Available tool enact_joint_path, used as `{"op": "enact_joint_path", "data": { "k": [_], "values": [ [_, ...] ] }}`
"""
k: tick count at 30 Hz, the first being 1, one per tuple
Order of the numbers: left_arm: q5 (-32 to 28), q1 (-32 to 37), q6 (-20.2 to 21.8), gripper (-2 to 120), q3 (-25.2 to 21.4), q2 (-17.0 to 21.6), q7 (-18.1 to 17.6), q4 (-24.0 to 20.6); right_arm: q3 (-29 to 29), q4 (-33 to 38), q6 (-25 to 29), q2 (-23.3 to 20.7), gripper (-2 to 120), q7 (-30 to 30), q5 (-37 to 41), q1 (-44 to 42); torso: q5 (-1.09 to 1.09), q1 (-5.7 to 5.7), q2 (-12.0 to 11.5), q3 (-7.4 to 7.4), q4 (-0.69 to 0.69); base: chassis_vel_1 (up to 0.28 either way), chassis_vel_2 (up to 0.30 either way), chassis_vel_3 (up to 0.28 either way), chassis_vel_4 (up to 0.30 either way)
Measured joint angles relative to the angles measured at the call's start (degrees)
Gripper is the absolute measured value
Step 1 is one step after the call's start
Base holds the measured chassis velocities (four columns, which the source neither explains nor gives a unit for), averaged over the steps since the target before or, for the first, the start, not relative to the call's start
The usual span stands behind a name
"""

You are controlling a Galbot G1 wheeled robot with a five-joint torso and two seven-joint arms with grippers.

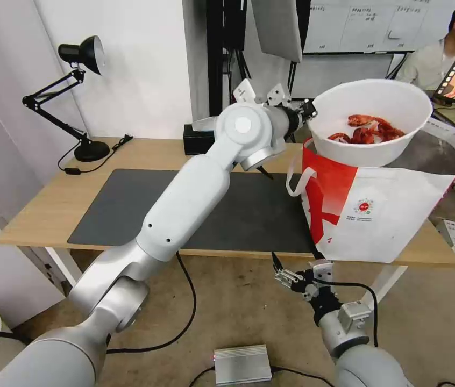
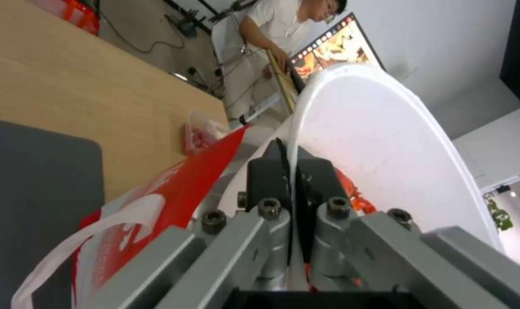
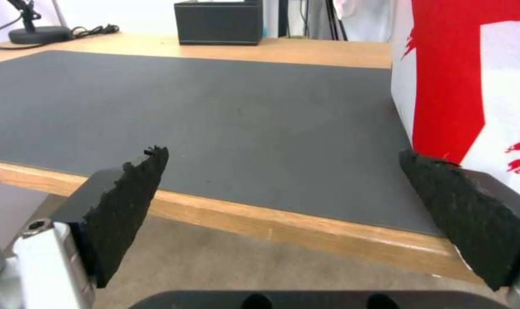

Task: Pick up the trash from the table and place it into the takeout bag.

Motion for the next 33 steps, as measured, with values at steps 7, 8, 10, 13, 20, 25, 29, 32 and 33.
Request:
{"op": "enact_joint_path", "data": {
  "k": [7, 8, 10, 13, 20, 25, 29, 32, 33],
  "values": [
    [1.64, 0.11, 0.42, 1, 0.64, 0.27, 0.38, -0.23, 0.0, 0.0, 0.0, 0.0, 100, 0.0, 0.0, 0.0, 0.0, 0.0, 0.0, 0.0, 0.0, 0.0, 0.0, 0.0, 0.0],
    [1.64, 0.11, 0.42, 1, 0.64, 0.27, 0.38, -0.23, 0.0, 0.0, 0.0, 0.0, 100, 0.0, 0.0, 0.0, 0.0, 0.0, 0.0, 0.0, 0.0, 0.0, 0.0, 0.0, 0.0],
    [2.15, 0.13, 0.57, 11, 0.93, 0.48, 1.8, -0.71, 0.0, 0.0, 0.0, 0.0, 100, 0.0, 0.0, 0.0, 0.0, 0.0, 0.0, 0.0, 0.0, 0.0, 0.0, 0.0, 0.0],
    [2.3, 0.14, 0.66, 20, 1.08, 0.63, 2.36, -0.97, 0.0, 0.0, 0.0, 0.0, 100, 0.0, 0.0, 0.0, 0.0, 0.0, 0.0, 0.0, 0.0, 0.0, 0.0, 0.0, 0.0],
    [2.34, 0.21, 0.73, 44, 1.21, 1.15, 2.57, -1.38, 0.0, 0.0, 0.0, 0.0, 100, 0.0, 0.0, 0.0, 0.0, 0.0, 0.0, 0.0, 0.0, 0.0, 0.0, 0.0, 0.0],
    [2.14, 0.23, 0.77, 66, 1.26, 2.74, 2.46, -2.32, 0.0, 0.0, 0.0, 0.0, 100, 0.0, 0.0, 0.0, 0.0, 0.0, -0.01, 0.0, 0.0, 0.0, 0.0, 0.0, 0.0],
    [2.09, 0.79, 0.77, 79, 1.28, 4.35, 2.46, -3.21, 0.0, 0.0, 0.0, 0.0, 100, 0.0, 0.0, 0.0, 0.0, 0.0, -0.01, 0.0, 0.01, 0.0, 0.0, 0.0, 0.0],
    [2.08, 1.29, 0.77, 88, 1.29, 5.17, 2.47, -3.73, 0.0, 0.0, 0.0, 0.0, 100, 0.0, 0.0, 0.0, 0.0, 0.0, -0.01, 0.0, 0.0, 0.0, 0.0, 0.0, 0.0],
    [2.09, 1.72, 0.77, 93, 1.29, 5.71, 2.47, -4.16, 0.0, 0.0, 0.0, 0.0, 100, 0.0, 0.0, 0.0, 0.0, 0.0, -0.01, 0.0, 0.0, 0.0, 0.0, 0.0, 0.0]
  ]
}}
